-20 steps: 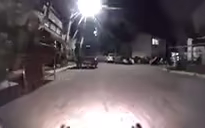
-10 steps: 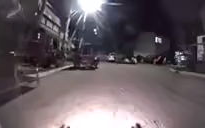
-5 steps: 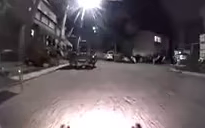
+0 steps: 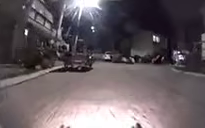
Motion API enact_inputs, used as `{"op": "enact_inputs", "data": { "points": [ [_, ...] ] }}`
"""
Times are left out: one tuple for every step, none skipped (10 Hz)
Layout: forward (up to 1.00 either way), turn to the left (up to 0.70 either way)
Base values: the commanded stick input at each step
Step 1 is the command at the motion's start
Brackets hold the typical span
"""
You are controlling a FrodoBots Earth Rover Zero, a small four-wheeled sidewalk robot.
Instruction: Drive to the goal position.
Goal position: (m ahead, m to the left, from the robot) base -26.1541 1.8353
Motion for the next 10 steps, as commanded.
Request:
{"op": "enact_inputs", "data": {
  "points": [
    [0.85,-0.31],
    [0.85,-0.32],
    [0.22,-0.71],
    [0.0,-0.85],
    [0.0,-0.85],
    [0.0,-0.85],
    [0.0,-0.85],
    [0.0,-0.85],
    [0.0,-0.85],
    [0.0,-0.85]
  ]
}}
